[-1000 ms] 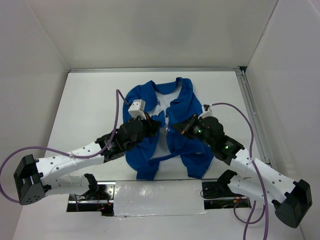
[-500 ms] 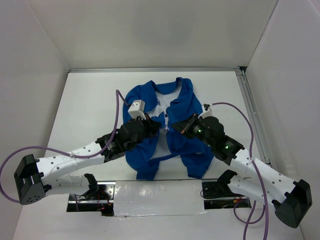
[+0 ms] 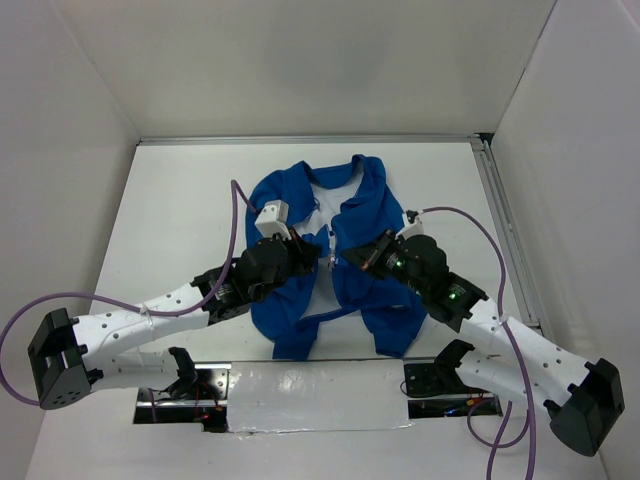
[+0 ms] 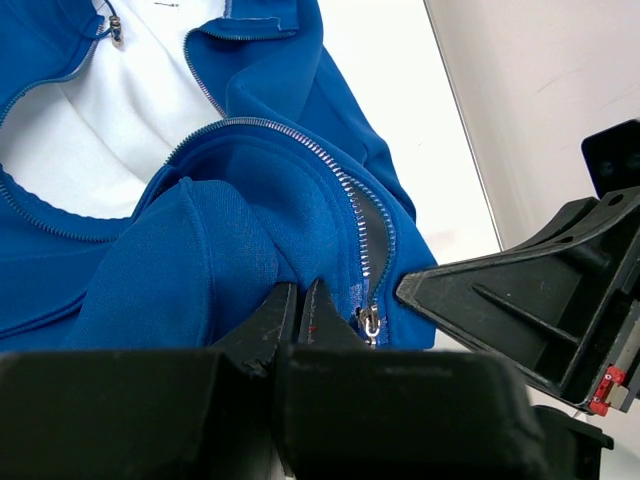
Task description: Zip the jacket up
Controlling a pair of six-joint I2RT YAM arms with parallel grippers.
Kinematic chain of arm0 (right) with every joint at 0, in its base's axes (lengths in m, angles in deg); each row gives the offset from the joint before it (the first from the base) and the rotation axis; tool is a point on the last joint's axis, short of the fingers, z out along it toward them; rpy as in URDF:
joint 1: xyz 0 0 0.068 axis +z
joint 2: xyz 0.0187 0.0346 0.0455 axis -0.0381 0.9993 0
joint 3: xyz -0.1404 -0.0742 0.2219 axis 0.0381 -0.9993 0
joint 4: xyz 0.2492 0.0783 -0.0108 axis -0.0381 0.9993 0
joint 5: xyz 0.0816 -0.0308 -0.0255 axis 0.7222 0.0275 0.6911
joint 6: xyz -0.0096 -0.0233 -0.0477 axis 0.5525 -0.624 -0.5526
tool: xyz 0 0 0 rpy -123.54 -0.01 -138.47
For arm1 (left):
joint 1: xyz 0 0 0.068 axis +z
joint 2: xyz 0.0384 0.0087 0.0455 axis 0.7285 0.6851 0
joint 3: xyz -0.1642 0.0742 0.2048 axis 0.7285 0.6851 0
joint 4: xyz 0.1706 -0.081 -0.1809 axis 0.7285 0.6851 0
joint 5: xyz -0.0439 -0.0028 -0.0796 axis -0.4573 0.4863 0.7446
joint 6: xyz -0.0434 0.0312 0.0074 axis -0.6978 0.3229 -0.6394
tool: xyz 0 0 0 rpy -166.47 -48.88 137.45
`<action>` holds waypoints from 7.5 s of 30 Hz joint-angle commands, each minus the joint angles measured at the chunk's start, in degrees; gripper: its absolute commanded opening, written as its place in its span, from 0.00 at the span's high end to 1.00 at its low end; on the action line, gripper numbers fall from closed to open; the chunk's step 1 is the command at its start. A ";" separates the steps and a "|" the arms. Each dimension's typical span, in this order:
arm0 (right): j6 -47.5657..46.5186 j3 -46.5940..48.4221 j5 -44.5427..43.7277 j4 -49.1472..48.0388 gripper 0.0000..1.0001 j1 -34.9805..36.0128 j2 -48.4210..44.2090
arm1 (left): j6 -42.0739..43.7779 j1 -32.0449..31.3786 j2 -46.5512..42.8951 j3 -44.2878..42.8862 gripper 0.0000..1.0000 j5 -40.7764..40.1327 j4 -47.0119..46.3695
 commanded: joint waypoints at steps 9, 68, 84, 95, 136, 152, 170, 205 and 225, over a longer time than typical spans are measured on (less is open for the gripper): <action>0.10 -0.05 3.32 -5.92 1.00 0.38 -0.75 | -0.72 -0.34 -0.68 -1.91 1.00 -0.47 -1.65; -0.60 1.18 -2.21 -4.01 1.00 0.38 1.98 | -0.20 -1.83 -1.64 -1.47 1.00 0.42 -1.12; -0.68 0.30 -2.39 -5.22 1.00 0.46 0.04 | -0.90 -4.03 -0.23 -2.44 1.00 -1.44 2.22; -1.83 -2.42 3.14 -10.32 1.00 0.55 -0.13 | -2.04 -3.94 -1.90 -1.91 1.00 2.52 0.28; 3.88 -13.67 5.61 -25.16 1.00 0.90 -5.76 | -11.27 -3.94 -7.79 -0.51 1.00 8.94 -0.15; 0.46 -16.93 1.66 -32.74 1.00 1.87 -13.23 | -9.79 -3.85 -6.56 -1.04 1.00 11.66 5.30; -5.61 -9.81 -6.25 -25.89 1.00 0.38 -14.02 | -1.95 -3.94 -10.25 3.97 1.00 27.30 9.68; -25.40 21.38 -30.47 36.40 0.16 26.20 10.32 | -5.91 5.11 8.20 -21.33 1.00 23.53 37.01; -12.02 27.02 -41.58 32.83 0.40 35.97 23.33 | -6.17 4.94 7.24 -20.28 1.00 25.37 35.62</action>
